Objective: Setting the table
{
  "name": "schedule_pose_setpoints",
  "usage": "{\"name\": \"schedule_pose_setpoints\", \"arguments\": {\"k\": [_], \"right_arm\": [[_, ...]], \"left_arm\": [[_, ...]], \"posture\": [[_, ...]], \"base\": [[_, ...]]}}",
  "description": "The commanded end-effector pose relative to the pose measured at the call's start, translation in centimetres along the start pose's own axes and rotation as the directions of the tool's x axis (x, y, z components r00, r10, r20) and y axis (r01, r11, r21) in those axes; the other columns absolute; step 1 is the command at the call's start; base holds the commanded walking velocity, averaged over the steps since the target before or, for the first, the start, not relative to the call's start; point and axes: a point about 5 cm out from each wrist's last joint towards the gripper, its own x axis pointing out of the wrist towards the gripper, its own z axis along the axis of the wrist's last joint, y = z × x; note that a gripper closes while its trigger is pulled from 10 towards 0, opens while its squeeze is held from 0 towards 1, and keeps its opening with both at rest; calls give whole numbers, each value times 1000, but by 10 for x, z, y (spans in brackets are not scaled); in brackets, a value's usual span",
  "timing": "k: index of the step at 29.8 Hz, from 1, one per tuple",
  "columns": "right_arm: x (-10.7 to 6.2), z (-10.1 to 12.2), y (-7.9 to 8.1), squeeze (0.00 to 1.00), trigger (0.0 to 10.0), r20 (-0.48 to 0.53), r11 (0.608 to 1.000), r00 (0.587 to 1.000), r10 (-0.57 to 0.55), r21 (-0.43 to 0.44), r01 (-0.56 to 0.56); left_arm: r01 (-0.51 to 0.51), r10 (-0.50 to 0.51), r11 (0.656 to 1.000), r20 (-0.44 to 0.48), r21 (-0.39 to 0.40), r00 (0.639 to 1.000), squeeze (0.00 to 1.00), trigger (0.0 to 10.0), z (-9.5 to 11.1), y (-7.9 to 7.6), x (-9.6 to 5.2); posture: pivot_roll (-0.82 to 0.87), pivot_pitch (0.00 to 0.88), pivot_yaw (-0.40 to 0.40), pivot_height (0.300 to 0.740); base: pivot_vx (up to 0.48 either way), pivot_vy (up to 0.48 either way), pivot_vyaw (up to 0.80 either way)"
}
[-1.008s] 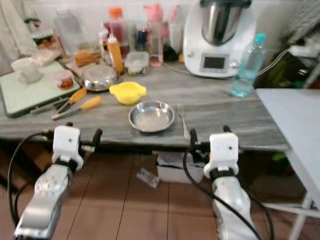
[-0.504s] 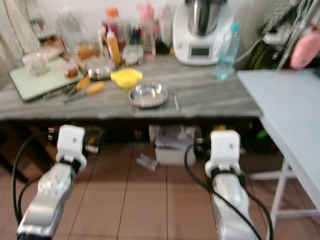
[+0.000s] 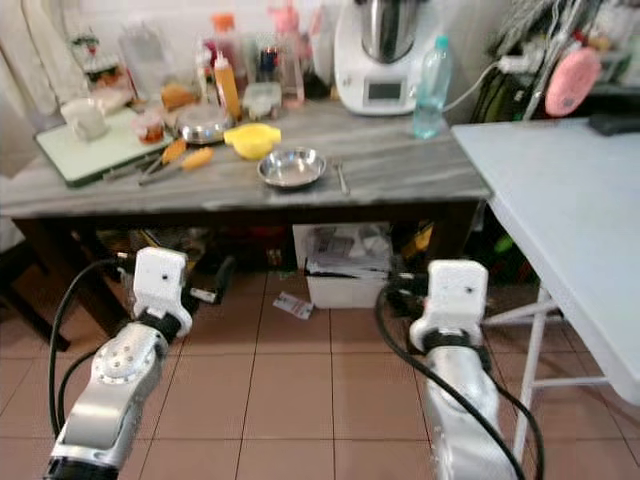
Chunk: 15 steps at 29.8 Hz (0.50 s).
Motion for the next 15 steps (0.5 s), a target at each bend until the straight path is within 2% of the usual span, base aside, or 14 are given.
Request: {"name": "schedule_pose_setpoints", "arguments": {"k": [1, 15], "right_arm": [[0, 3, -1, 0, 10000, 8, 1000, 1000, -8, -3, 8], [0, 3, -1, 0, 10000, 8, 1000, 1000, -8, -3, 8]], "left_arm": [[7, -7, 1000, 17, 12, 1000, 0, 10000, 4, 1, 1], [7, -7, 1000, 17, 12, 1000, 0, 10000, 4, 1, 1]], "posture": [[-144, 7, 76, 740], [-144, 7, 76, 740]], "base": [[0, 0, 0], [0, 0, 0]]}}
